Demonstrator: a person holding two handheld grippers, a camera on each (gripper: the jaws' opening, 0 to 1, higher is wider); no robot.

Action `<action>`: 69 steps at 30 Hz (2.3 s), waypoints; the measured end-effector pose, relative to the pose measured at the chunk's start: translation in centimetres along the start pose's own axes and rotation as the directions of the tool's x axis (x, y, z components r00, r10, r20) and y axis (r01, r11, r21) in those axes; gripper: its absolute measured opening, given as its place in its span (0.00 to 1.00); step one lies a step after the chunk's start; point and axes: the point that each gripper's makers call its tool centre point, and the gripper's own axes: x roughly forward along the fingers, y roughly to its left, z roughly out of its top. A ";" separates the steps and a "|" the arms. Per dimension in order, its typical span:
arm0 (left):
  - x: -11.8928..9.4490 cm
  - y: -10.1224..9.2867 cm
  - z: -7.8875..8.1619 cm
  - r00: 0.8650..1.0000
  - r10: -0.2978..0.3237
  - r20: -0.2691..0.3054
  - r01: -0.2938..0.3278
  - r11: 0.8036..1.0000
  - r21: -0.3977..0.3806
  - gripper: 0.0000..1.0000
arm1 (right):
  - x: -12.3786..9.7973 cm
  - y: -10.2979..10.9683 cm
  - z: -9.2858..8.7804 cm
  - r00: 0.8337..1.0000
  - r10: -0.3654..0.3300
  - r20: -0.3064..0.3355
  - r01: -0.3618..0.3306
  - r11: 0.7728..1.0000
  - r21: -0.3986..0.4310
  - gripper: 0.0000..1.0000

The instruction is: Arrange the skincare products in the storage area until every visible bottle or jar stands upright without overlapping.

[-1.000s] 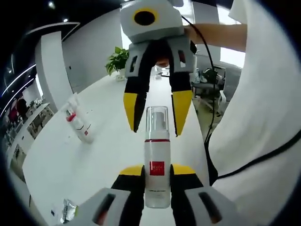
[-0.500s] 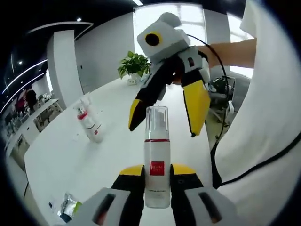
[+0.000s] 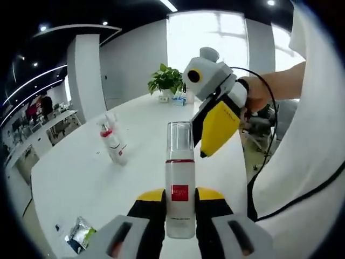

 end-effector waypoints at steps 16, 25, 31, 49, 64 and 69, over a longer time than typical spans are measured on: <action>0.1 0.0 0.4 0.999 0.053 -0.011 -0.053 0.998 0.029 0.19 | 1.5 0.0 0.3 0.995 -0.056 0.081 0.051 0.996 0.073 0.25; 0.1 -0.2 0.4 0.999 0.040 0.004 -0.040 0.998 0.047 0.19 | 1.2 -0.3 0.4 0.992 -0.089 0.090 0.084 0.995 0.059 0.21; 0.2 -1.0 0.7 0.999 -0.010 0.043 0.009 0.999 0.044 0.21 | 0.7 0.4 0.2 0.998 -0.063 0.030 0.065 0.995 -0.075 0.20; 0.3 -5.2 -0.5 0.972 -0.233 0.016 0.234 0.972 -0.008 0.25 | 0.4 4.2 -3.5 0.937 -0.020 -0.349 -0.205 0.777 -0.595 0.20; -0.2 -4.9 0.3 0.974 -0.220 0.057 0.222 0.975 -0.030 0.23 | 0.2 4.6 -2.6 0.952 -0.001 -0.308 -0.187 0.792 -0.581 0.20; -0.4 -4.4 0.9 0.977 -0.197 0.088 0.201 0.978 -0.051 0.22 | 0.2 4.7 -1.6 0.969 0.002 -0.247 -0.147 0.808 -0.570 0.20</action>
